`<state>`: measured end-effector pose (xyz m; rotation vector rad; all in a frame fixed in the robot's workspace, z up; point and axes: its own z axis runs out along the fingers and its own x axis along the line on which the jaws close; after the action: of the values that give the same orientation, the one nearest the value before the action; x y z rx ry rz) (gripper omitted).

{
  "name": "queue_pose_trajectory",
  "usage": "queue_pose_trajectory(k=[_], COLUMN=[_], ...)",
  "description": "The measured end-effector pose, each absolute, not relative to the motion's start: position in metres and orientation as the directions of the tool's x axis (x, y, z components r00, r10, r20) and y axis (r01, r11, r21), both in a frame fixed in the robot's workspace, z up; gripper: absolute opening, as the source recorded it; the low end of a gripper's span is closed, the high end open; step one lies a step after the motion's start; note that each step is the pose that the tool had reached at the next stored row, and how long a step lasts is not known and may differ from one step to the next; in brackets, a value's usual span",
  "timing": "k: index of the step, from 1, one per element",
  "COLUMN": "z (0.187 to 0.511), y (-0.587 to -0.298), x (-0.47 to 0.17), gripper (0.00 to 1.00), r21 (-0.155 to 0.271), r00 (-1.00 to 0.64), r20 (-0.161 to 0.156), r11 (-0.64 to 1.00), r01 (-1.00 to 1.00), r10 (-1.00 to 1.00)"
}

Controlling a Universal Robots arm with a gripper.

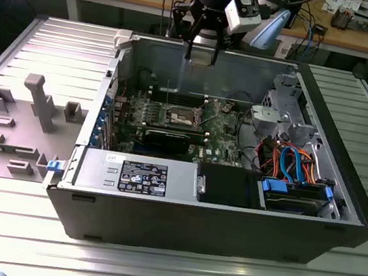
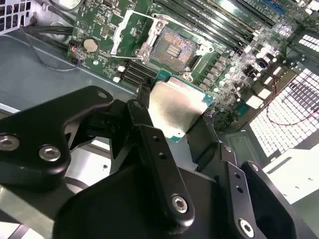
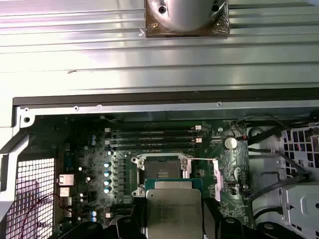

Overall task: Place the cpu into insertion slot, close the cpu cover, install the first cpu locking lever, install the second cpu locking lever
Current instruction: 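Place the cpu into insertion slot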

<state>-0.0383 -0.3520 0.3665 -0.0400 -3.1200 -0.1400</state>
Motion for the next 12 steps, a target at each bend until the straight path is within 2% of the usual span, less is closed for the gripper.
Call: queue_pose_trajectory(k=[12], z=[0.3665], y=[-0.3520], x=[-0.0382], gripper=[0.54], r21=[0.089], r00=[-0.998], r20=[0.019], r11=[0.994], r01=[0.067], r10=[0.066])
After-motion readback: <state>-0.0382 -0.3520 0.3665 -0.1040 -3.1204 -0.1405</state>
